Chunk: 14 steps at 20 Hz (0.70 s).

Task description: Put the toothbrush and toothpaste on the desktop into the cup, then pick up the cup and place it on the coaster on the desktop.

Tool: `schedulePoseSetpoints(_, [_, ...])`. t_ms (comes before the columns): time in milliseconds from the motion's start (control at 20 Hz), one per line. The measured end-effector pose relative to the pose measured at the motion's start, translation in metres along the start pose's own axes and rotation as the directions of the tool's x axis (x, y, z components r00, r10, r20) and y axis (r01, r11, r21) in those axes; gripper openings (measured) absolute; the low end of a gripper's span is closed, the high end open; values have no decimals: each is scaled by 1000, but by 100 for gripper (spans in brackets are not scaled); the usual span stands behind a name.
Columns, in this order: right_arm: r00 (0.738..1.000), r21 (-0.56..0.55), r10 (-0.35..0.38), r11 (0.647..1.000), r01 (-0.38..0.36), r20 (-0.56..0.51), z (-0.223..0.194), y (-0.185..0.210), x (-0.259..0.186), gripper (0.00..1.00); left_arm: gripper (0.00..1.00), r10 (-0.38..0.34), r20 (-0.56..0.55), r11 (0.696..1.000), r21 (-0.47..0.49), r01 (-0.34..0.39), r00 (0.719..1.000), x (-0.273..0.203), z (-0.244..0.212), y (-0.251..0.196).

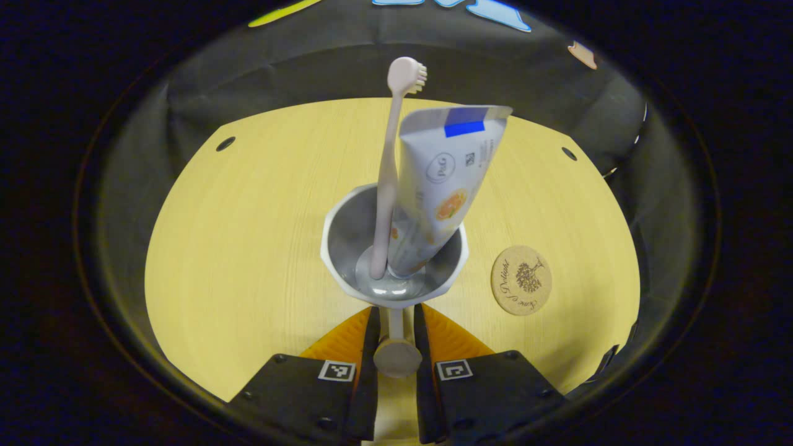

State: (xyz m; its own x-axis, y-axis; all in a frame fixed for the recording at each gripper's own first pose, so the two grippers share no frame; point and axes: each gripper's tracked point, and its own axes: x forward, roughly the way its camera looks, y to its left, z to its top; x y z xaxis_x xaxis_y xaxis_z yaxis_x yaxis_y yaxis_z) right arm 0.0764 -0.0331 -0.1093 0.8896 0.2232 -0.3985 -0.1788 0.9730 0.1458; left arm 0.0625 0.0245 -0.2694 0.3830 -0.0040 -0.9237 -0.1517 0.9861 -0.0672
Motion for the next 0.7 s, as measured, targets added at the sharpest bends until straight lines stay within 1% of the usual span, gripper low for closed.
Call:
schedulePoseSetpoints(50, [1000, 3, 0, 1000, 0, -5, -1, -1, 0, 91, 34, 0, 1, 1000, 0, 0, 1000, 0, 0, 1])
schedulePoseSetpoints(100, [1000, 5, 0, 1000, 0, -6, -2, -2, 0, 91, 33, 8, 8, 1000, 0, -8, 1000, 1, 0, 2])
schedulePoseSetpoints(150, [1000, 6, 0, 1000, 0, -8, -2, -2, 0, 91, 30, 4, 6, 1000, 1, -4, 1000, 0, 0, 0])
schedulePoseSetpoints(200, [1000, 5, -1, 1000, 1, -7, -2, -2, 0, 91, 29, 6, 14, 1000, 15, -6, 1000, 0, 0, 1])
schedulePoseSetpoints(350, [1000, 5, -4, 1000, 4, -8, -3, -4, 0, 91, 30, -6, 28, 1000, 13, 6, 1000, -2, 0, -2])
schedulePoseSetpoints(500, [1000, 11, -7, 1000, 7, -5, -2, -5, -2, 91, 29, -36, 40, 999, 3, 36, 999, -4, 0, -14])
schedulePoseSetpoints(700, [1000, 11, -13, 1000, 13, 0, -2, -7, -5, 91, 29, -70, 59, 997, 37, 68, 996, -9, 5, -34])
